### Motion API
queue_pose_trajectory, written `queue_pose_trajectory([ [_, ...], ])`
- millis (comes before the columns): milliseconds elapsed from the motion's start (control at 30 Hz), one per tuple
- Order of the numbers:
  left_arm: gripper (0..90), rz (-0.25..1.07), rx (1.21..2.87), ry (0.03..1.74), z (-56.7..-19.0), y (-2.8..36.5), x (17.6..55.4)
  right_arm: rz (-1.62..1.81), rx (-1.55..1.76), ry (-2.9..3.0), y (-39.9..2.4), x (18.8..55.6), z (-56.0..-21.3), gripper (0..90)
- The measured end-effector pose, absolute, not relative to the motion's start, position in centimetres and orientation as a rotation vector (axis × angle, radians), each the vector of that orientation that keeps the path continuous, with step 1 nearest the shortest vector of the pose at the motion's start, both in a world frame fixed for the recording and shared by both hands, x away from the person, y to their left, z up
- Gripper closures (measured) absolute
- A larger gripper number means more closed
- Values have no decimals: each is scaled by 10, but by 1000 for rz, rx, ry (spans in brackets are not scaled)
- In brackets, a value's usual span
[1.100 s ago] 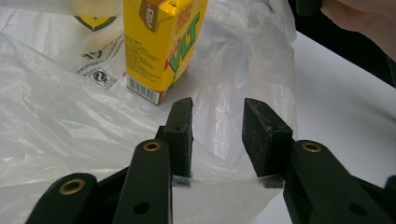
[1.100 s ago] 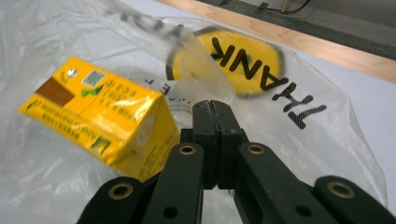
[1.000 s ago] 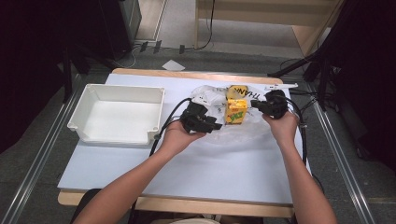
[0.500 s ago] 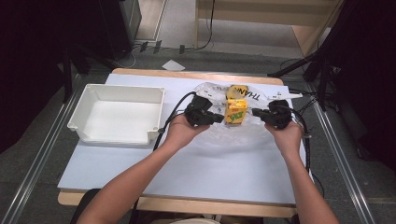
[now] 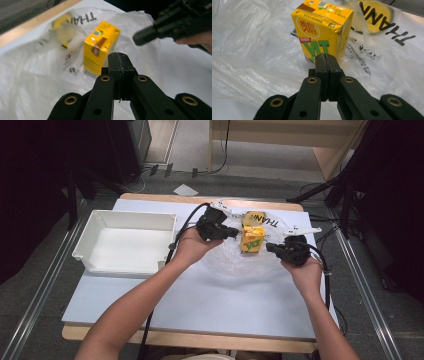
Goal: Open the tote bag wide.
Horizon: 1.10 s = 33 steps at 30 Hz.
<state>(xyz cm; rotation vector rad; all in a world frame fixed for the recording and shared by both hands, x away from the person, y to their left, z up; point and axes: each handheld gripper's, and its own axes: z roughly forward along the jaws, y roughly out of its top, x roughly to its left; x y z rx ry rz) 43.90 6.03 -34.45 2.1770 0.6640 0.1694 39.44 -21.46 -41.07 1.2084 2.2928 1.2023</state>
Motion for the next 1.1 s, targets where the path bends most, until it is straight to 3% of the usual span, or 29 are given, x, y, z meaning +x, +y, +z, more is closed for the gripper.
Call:
queue_pose_trajectory([
  [200,900,166,2154,703,-355,52,470,1200,1227,2299,-215,391,-424,900],
  [467,900,164,2181,792,-398,41,496,1157,1244,2333,-216,385,-445,900],
  [1100,892,169,2165,905,-462,47,514,1060,1299,2342,-242,370,-477,900],
])
